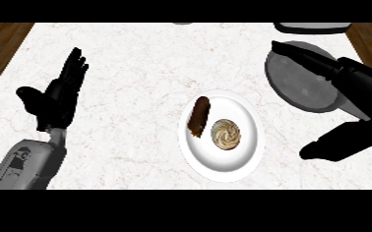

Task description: Pick the cupcake from the plate and place it in the pan

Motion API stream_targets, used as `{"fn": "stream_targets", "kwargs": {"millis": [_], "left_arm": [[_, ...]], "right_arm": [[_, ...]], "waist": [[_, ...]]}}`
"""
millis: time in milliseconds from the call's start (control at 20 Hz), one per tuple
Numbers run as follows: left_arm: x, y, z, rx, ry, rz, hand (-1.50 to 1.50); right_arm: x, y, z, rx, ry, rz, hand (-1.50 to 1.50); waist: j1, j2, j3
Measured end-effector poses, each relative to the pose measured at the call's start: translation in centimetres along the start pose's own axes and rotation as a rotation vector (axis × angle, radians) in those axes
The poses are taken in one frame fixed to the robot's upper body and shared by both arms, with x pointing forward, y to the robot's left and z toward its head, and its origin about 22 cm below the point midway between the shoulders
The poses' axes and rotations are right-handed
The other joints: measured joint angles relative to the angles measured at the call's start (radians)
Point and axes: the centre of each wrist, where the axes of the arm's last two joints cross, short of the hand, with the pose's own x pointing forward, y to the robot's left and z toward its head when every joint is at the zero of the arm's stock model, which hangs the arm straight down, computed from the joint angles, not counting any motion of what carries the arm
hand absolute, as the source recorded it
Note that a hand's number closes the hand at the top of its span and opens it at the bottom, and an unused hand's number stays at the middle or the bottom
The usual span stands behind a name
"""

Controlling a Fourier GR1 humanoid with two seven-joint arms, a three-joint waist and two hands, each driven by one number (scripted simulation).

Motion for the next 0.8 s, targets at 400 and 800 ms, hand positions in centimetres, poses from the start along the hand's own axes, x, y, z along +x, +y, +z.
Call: {"fn": "stream_targets", "kwargs": {"millis": [400,800], "left_arm": [[0.6,0.1,0.5,-0.005,-0.001,0.002,0.0],[0.2,-0.2,1.2,-0.002,0.001,0.001,0.0]], "right_arm": [[2.1,3.6,-1.1,0.104,-0.006,-0.026,-1.5],[2.1,5.7,-2.0,0.112,0.1,-0.002,-1.5]], "waist": [[-0.001,-0.001,0.0],[-0.002,-0.001,0.001]]}}
